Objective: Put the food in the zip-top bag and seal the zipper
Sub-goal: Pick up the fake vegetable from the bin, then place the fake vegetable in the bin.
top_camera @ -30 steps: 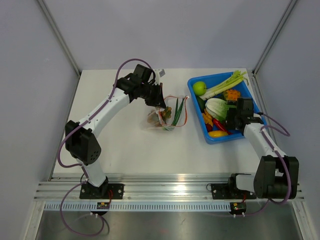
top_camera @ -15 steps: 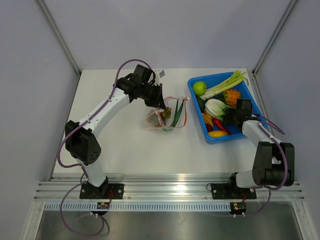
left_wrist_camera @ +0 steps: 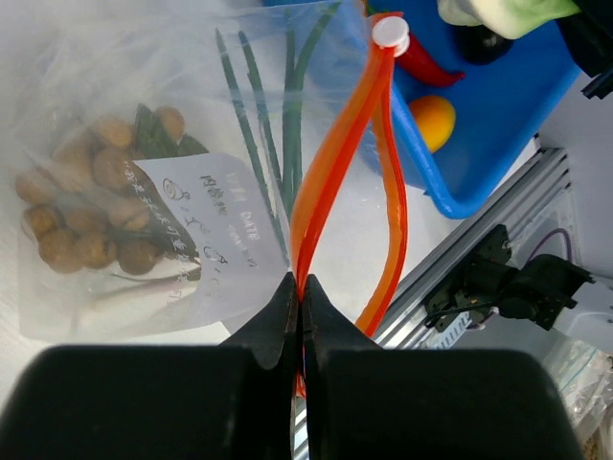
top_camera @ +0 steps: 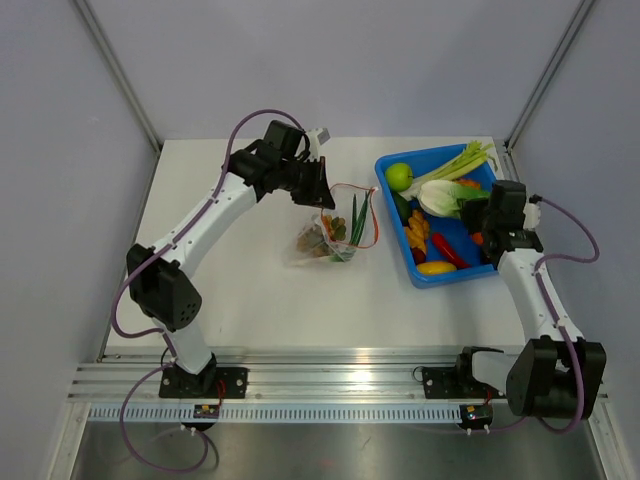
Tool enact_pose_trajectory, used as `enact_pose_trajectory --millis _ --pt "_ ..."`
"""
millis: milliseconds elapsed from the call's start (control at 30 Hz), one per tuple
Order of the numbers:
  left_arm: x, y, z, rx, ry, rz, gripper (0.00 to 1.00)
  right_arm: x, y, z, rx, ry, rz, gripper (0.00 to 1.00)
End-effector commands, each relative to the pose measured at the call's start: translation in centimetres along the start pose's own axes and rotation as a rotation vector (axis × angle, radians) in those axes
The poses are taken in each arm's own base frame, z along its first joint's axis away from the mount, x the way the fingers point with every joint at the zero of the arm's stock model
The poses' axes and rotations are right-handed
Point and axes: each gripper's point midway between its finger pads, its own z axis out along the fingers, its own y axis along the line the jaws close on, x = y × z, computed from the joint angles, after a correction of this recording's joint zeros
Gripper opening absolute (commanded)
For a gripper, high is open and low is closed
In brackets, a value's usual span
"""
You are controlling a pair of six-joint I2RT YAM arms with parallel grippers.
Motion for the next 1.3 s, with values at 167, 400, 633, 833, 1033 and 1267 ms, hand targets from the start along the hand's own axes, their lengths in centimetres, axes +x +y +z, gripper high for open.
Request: enact_pose_trajectory --millis 167,400,633,833,1033,1267 --pt "-3.9 -4.4 -0.9 0.144 -0.091 0.002 0.0 -0.3 11.1 -8.2 -0.369 0.021 -0.394 0.0" --pt "-4.4 -4.7 -0.1 0.17 -0.092 -0.033 0.0 4.7 14.9 -14.2 -0.607 0.034 -0.69 0.0" --pt "-4.3 -4.6 0.5 0.173 -0.081 -0.058 0.0 8.4 15.7 -17.9 -0.719 0.051 -0.846 0.0" --pt "-4.3 -4.7 0.6 0.18 -0.08 -0.066 0.0 12.2 14.7 -18.6 -0.729 0.11 -0.965 0.0" --pt "-4.4 -5.1 0.0 0.191 -0.087 -0.066 0.0 14.9 12.8 -16.3 -0.643 0.065 -1.051 0.0" --pt "-4.3 -6.4 -0.4 0.258 -0.073 -0.065 0.0 15.3 10.4 -13.1 -0.488 -0.138 -1.089 0.0"
